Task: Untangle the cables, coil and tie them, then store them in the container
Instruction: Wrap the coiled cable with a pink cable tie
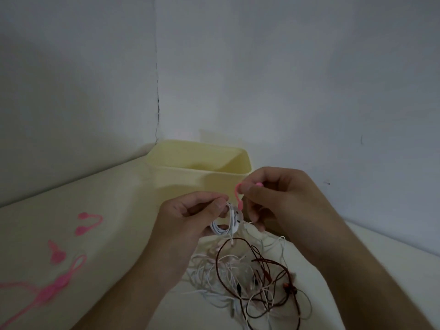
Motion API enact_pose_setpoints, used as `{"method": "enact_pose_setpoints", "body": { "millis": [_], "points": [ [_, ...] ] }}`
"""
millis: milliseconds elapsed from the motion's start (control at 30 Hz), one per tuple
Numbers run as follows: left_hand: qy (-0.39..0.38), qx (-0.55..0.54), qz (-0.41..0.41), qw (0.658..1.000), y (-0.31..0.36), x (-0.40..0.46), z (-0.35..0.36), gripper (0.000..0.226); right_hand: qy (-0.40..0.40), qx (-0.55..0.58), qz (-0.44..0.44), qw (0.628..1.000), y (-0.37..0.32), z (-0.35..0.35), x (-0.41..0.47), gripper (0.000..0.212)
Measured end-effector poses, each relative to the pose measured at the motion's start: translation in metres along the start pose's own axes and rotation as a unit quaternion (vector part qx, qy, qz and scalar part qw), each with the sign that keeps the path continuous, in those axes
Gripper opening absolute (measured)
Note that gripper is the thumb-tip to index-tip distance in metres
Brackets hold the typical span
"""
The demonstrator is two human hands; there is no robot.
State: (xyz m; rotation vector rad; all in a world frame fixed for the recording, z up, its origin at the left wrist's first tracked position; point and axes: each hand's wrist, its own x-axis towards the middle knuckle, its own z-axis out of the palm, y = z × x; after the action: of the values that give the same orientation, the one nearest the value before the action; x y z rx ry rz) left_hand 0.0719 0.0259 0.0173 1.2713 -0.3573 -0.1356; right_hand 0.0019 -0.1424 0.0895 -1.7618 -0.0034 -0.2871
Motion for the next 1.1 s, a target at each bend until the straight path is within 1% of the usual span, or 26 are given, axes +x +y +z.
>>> {"method": "enact_pose_setpoints", "body": {
  "millis": [133,200,300,367,567,767,867,1100],
  "points": [
    [0.013,0.006,-0.013,1.0,-0.004,0.002,0.0,0.016,0.004,0.041,-0.017,0.999,-0.002,-0.004,0.002,0.022],
    [0.016,0.002,-0.015,1.0,-0.004,0.002,-0.001,0.012,0.01,0.058,-0.023,0.998,-0.003,-0.004,0.002,0.022],
    [0.011,-0.003,-0.019,1.0,-0.004,0.002,-0.001,0.012,-0.001,0.067,-0.021,0.998,-0.002,-0.003,0.001,0.021],
    [0.008,-0.001,-0.019,1.0,-0.004,0.001,-0.001,0.007,-0.005,0.048,-0.017,0.999,0.0,-0.002,0.001,0.02],
    [0.001,-0.014,-0.014,1.0,-0.001,0.0,0.002,0.011,0.009,-0.006,0.007,1.0,0.015,0.001,0.007,0.025],
    [-0.007,-0.012,-0.018,1.0,-0.003,-0.001,0.002,0.011,0.028,-0.041,0.0,0.999,0.017,0.002,0.007,0.026],
    [0.002,-0.019,-0.028,0.999,-0.003,0.0,0.002,0.011,0.06,-0.098,-0.012,0.993,0.023,0.004,0.009,0.025],
    [-0.007,-0.012,-0.03,0.999,-0.003,0.0,0.001,0.012,0.042,-0.216,-0.046,0.974,0.027,0.008,0.009,0.018]
  ]
}}
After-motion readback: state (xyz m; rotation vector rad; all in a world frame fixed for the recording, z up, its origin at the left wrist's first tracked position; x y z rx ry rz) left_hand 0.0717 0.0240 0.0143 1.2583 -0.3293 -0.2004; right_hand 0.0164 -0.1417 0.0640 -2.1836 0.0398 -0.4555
